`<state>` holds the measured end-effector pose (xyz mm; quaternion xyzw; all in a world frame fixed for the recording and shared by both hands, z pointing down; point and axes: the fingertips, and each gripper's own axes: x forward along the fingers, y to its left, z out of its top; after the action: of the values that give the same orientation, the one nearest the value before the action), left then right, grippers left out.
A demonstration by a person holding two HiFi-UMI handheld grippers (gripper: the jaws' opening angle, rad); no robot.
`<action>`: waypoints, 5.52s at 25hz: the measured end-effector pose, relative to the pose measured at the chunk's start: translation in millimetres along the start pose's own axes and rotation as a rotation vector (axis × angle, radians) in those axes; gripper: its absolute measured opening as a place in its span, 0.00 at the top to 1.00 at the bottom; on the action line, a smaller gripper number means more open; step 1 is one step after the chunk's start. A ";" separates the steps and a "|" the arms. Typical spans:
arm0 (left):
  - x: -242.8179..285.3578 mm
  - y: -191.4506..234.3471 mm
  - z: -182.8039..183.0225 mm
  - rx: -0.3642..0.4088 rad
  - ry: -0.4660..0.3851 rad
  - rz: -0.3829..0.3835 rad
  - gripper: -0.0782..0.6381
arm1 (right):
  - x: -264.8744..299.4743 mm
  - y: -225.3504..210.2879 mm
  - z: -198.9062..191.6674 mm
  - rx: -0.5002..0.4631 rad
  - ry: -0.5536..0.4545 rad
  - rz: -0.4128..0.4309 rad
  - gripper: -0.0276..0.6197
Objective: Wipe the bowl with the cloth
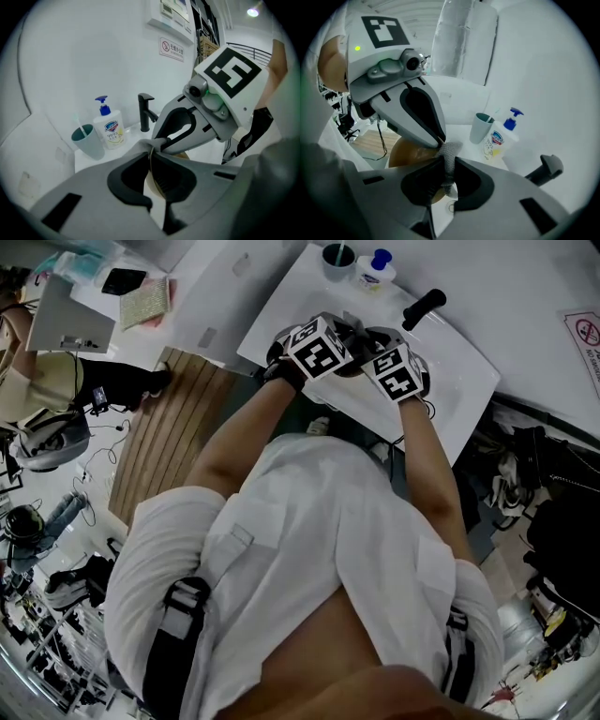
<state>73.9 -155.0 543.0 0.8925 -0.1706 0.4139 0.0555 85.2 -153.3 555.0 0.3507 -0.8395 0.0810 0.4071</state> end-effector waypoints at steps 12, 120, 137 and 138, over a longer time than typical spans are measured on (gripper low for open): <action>-2.4 0.6 1.2 -0.170 -0.108 -0.032 0.85 | -10.5 -8.2 -19.9 0.171 -0.007 0.004 0.84; -7.9 10.0 -13.9 -0.033 0.237 -0.095 0.81 | -29.8 -30.1 6.0 0.159 0.015 -0.097 0.86; 4.4 2.8 1.5 0.212 0.246 -0.019 0.83 | -17.0 -3.2 15.2 -0.257 0.156 -0.039 0.86; 4.2 5.8 1.2 0.200 0.253 -0.011 0.84 | -15.3 -2.7 16.6 -0.264 0.158 -0.039 0.86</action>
<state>75.3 -161.8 545.2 0.8351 -0.1154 0.5377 -0.0105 83.0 -154.4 532.4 0.3027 -0.8013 -0.0106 0.5160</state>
